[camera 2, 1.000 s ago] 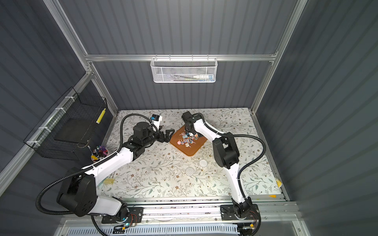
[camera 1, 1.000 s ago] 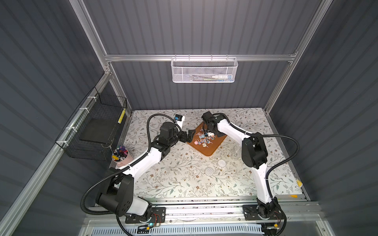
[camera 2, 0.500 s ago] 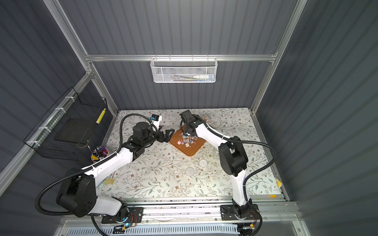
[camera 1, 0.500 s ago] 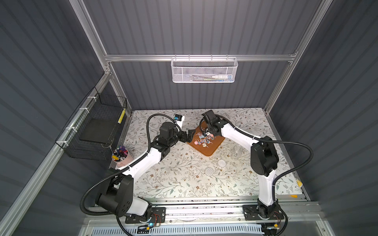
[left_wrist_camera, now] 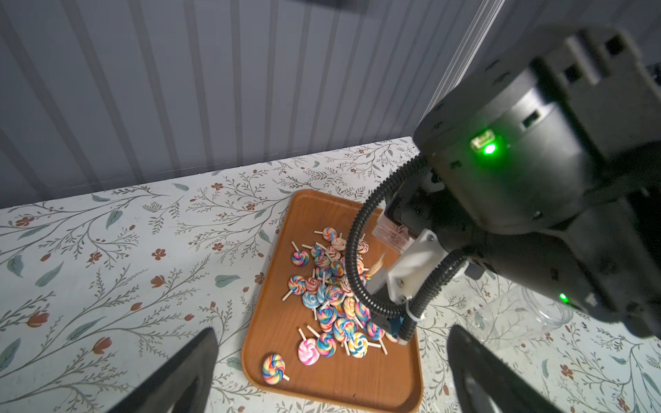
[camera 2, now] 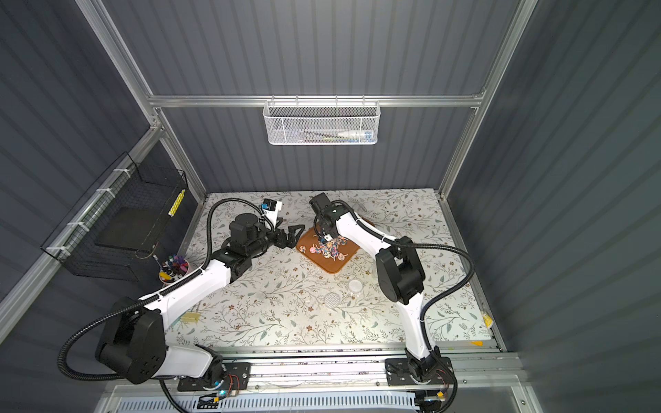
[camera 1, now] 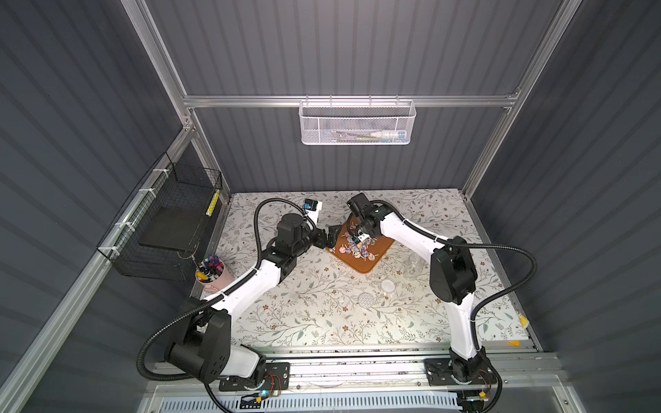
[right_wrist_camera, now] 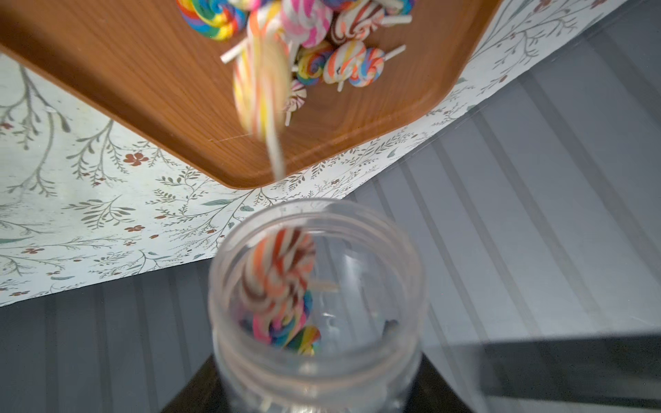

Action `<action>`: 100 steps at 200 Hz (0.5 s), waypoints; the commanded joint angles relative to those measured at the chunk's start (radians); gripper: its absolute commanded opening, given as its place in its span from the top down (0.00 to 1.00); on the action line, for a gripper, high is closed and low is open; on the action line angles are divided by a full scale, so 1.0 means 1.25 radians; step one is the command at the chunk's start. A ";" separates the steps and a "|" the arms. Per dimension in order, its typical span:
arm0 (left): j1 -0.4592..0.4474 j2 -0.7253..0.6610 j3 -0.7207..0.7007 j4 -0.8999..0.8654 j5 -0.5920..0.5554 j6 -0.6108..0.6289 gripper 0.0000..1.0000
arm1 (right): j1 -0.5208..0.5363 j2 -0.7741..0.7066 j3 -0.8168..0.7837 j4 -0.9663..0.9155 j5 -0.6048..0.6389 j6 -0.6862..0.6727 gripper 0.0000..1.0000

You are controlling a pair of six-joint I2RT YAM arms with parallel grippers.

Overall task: Pour the candies out of the jar
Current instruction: 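Pour the candies out of the jar onto the tray.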

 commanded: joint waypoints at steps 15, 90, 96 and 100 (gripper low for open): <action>0.006 -0.017 -0.008 0.009 0.011 -0.007 0.00 | -0.015 -0.023 -0.014 -0.038 -0.003 0.018 0.64; 0.006 -0.009 -0.005 0.001 0.004 0.001 0.00 | -0.029 0.049 0.034 -0.073 -0.023 0.061 0.64; 0.006 -0.009 -0.005 0.001 0.003 0.001 0.00 | -0.030 0.051 0.036 -0.077 -0.024 0.062 0.64; 0.006 -0.009 -0.005 0.000 0.002 0.002 0.00 | -0.030 0.050 0.038 -0.077 -0.023 0.063 0.64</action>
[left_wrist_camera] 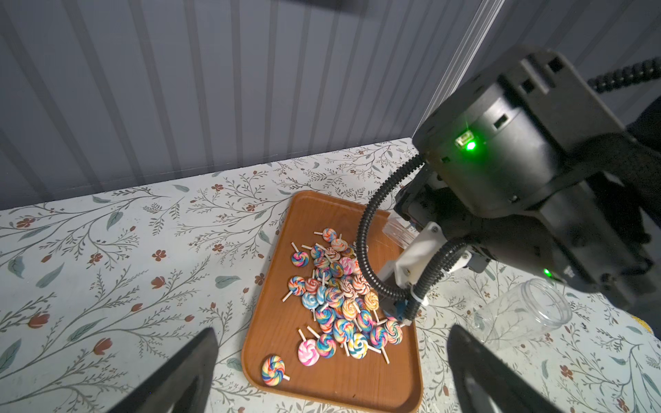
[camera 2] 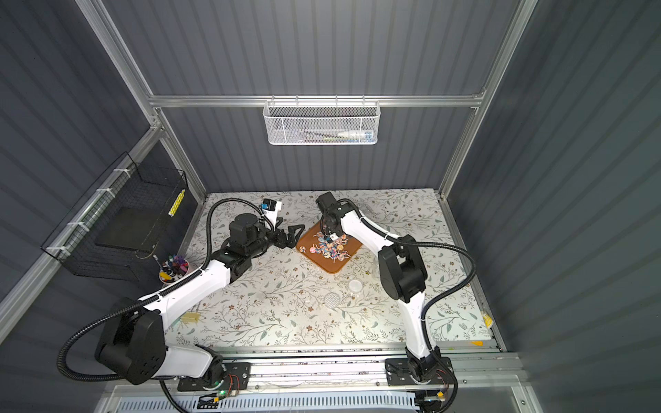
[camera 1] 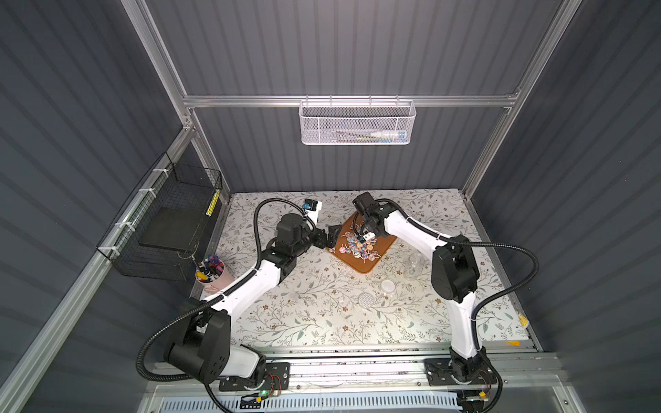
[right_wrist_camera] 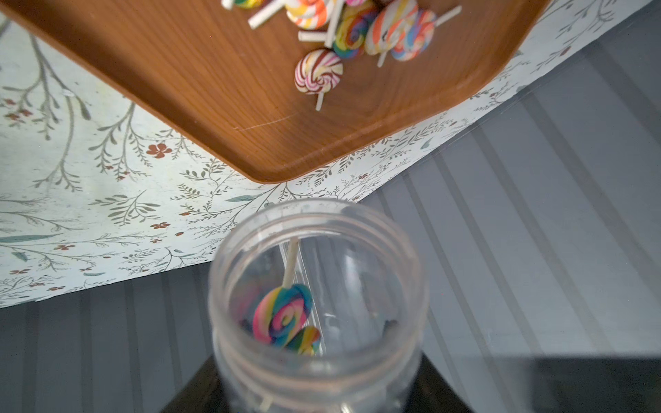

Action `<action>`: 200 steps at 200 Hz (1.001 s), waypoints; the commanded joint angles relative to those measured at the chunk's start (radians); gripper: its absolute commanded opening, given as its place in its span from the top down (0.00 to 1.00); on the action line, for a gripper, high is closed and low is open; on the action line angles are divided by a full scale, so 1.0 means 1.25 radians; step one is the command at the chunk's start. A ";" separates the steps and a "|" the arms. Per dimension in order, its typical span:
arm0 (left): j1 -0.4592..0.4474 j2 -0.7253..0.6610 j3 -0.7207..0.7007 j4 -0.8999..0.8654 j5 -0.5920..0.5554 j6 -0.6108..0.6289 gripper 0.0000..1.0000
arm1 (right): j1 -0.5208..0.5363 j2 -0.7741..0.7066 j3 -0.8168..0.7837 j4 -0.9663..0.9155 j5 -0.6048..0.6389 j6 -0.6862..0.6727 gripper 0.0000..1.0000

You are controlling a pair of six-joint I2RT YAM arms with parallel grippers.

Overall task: Pour the candies out of the jar
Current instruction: 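Pour the candies out of the jar onto the tray.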

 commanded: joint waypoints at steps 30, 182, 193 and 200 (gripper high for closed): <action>0.007 -0.001 -0.002 0.001 -0.001 0.004 0.00 | -0.004 0.011 0.006 -0.003 -0.017 -0.003 0.65; 0.011 0.009 0.000 -0.007 0.009 -0.002 0.00 | -0.166 -0.316 0.020 -0.004 -0.768 0.762 0.63; 0.011 0.011 -0.002 -0.007 0.009 -0.002 0.00 | -0.193 -0.357 -0.033 0.045 -0.857 0.829 0.63; 0.011 0.012 -0.001 -0.007 0.009 -0.003 0.00 | -0.210 -0.380 -0.067 0.078 -0.933 0.869 0.63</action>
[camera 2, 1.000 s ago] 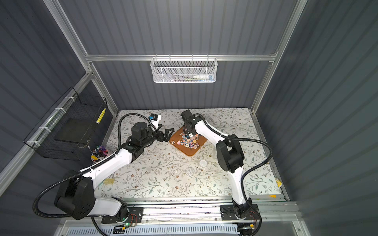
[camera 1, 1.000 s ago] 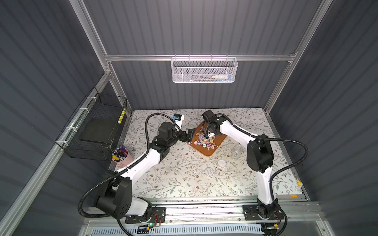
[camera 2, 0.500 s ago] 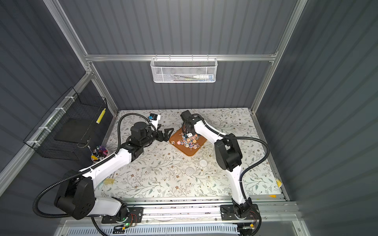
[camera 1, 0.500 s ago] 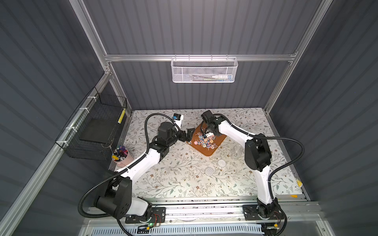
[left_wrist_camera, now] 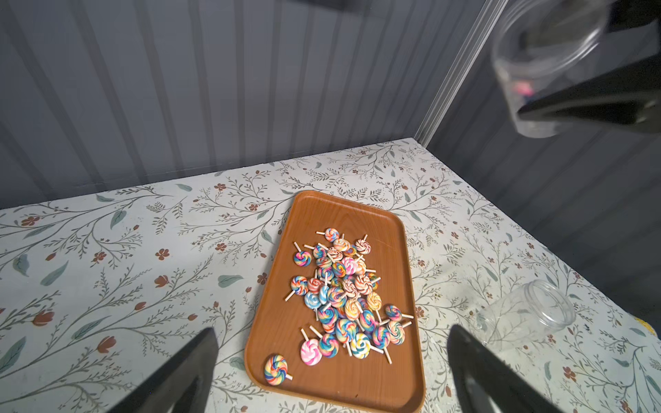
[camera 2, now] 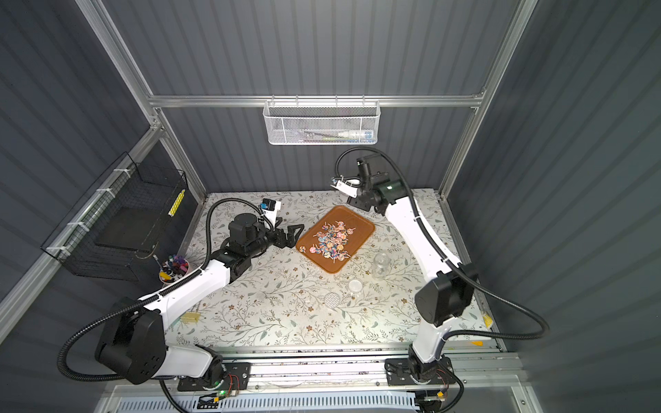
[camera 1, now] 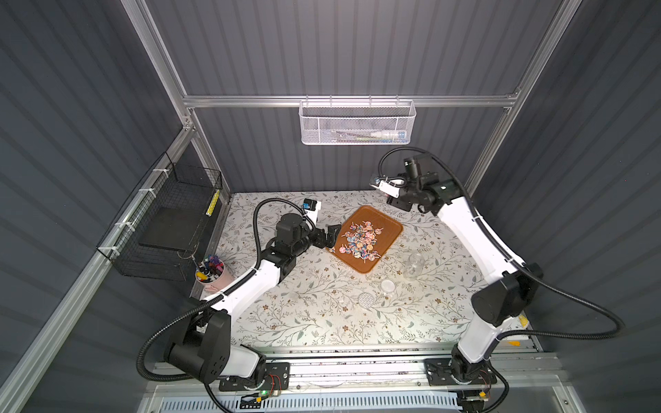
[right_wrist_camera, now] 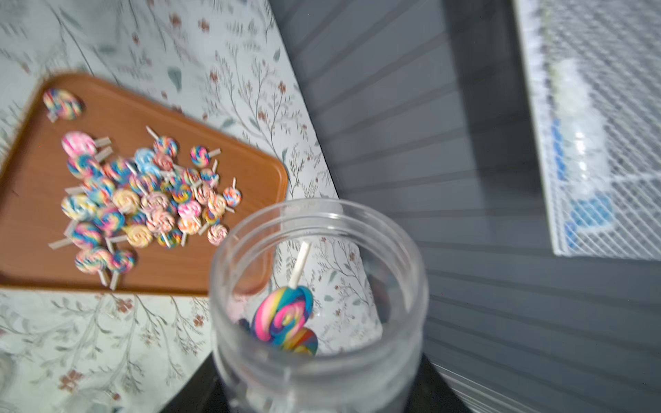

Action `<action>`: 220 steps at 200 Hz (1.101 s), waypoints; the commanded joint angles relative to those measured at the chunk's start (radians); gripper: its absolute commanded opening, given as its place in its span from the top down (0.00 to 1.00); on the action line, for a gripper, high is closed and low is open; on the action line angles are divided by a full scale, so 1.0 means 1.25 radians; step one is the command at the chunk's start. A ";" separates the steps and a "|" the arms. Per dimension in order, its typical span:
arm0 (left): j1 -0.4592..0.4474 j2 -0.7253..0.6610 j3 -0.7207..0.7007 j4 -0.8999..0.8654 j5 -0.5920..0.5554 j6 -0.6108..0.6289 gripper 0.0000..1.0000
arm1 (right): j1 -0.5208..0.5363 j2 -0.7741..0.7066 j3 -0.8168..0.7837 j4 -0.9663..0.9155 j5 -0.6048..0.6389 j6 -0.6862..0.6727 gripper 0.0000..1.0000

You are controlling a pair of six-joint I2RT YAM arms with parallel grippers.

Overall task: Pour the candies out of the jar
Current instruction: 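Pour the candies out of the jar onto the tray.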

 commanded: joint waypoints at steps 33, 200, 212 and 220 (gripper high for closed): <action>0.005 0.018 0.004 -0.006 0.016 -0.007 0.00 | -0.107 -0.104 -0.216 0.179 -0.495 0.321 0.63; 0.005 0.021 -0.001 -0.005 0.011 -0.001 0.00 | 0.076 0.344 0.028 -0.207 0.655 -0.154 0.62; 0.005 0.020 -0.001 -0.005 0.010 0.000 0.00 | 0.075 0.371 0.033 -0.203 0.739 -0.219 0.62; 0.005 0.018 -0.001 -0.005 0.010 0.000 0.00 | 0.076 0.382 0.048 -0.204 0.746 -0.239 0.62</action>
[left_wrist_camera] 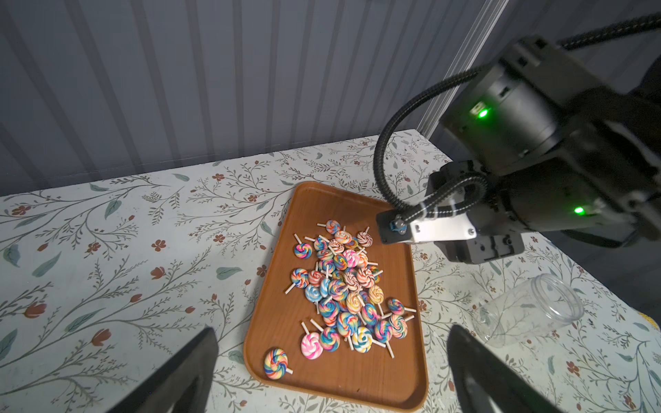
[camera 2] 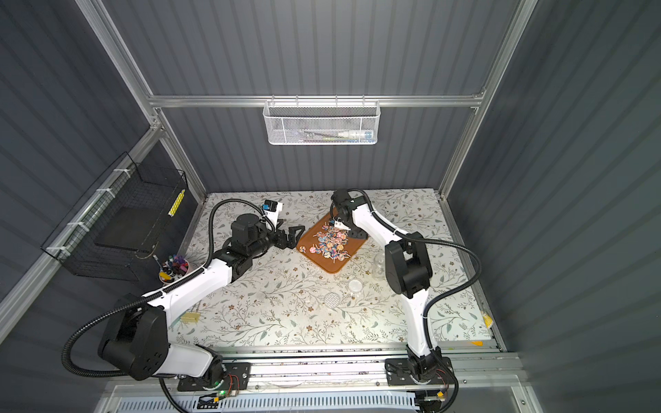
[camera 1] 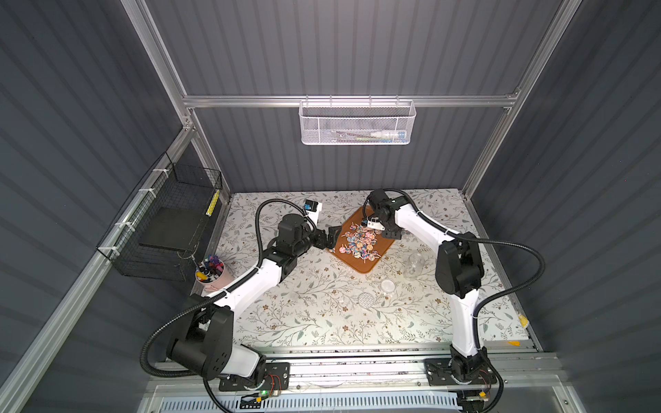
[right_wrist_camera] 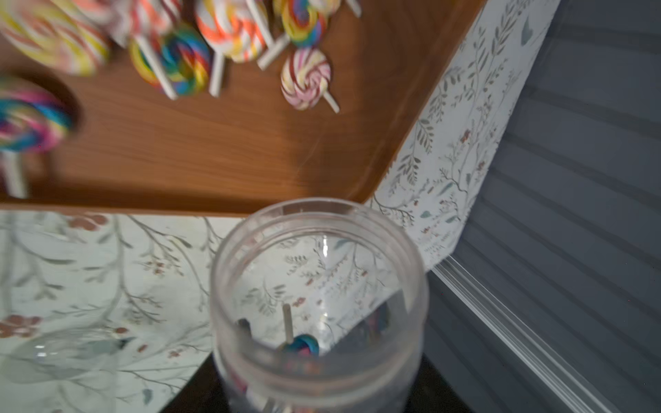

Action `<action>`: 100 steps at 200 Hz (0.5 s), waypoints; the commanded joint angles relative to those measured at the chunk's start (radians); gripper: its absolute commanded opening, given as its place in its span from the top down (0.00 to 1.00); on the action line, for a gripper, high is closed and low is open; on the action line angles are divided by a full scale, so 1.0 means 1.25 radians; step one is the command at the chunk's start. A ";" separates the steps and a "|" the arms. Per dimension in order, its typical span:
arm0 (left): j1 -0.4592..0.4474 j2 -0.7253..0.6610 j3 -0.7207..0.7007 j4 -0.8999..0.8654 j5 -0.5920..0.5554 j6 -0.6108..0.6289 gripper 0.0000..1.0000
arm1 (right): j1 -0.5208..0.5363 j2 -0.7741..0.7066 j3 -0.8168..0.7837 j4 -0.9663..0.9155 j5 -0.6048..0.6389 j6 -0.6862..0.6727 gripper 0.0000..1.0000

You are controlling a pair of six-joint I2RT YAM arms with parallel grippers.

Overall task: Pour the candies out of the jar
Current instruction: 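Pour the candies out of the jar onto the tray.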

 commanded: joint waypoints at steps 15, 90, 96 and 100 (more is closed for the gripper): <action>0.006 -0.003 -0.002 -0.001 0.006 0.002 0.00 | 0.001 0.022 0.074 -0.042 0.181 -0.145 0.61; 0.006 -0.013 -0.012 0.011 0.002 0.003 0.00 | 0.033 0.029 0.067 -0.077 0.181 -0.252 0.58; 0.005 -0.013 -0.012 0.011 0.002 0.002 0.00 | 0.031 0.020 0.064 -0.077 0.187 -0.254 0.58; 0.006 -0.014 -0.012 0.012 0.001 0.002 0.00 | 0.030 0.014 0.064 -0.074 0.190 -0.257 0.59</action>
